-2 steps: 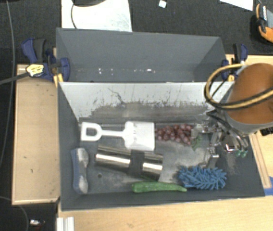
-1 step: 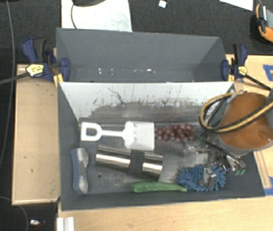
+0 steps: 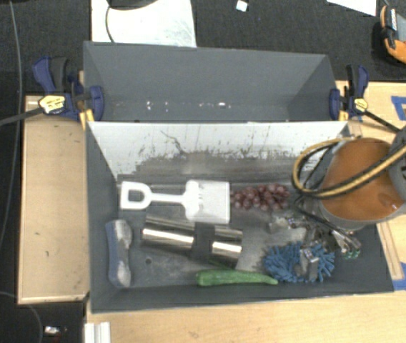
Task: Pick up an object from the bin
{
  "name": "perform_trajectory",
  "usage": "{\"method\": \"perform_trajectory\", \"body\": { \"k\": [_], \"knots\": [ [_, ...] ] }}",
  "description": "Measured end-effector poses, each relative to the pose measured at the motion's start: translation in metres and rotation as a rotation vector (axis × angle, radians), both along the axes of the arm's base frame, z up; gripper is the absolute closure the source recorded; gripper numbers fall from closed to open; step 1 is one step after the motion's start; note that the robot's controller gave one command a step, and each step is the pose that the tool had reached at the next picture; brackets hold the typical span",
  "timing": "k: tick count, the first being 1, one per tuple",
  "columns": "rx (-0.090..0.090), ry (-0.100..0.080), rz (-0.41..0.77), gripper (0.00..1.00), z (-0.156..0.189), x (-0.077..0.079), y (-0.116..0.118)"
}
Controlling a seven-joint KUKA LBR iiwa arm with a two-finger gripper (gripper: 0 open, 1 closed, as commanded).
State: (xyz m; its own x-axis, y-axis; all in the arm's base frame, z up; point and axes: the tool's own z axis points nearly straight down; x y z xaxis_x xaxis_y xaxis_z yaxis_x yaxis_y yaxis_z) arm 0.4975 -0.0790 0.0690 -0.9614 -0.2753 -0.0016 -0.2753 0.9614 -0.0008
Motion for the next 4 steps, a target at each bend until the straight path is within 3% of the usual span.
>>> {"method": "perform_trajectory", "body": {
  "k": [1,2,3,4],
  "knots": [
    [-0.003,0.000,0.033,0.00,0.002,0.015,0.015],
    [-0.002,-0.001,0.185,1.00,0.091,0.033,-0.025],
    [-0.002,-0.001,0.184,1.00,0.091,0.033,-0.025],
    [-0.005,-0.007,0.417,1.00,0.065,0.030,-0.015]
  ]
}}
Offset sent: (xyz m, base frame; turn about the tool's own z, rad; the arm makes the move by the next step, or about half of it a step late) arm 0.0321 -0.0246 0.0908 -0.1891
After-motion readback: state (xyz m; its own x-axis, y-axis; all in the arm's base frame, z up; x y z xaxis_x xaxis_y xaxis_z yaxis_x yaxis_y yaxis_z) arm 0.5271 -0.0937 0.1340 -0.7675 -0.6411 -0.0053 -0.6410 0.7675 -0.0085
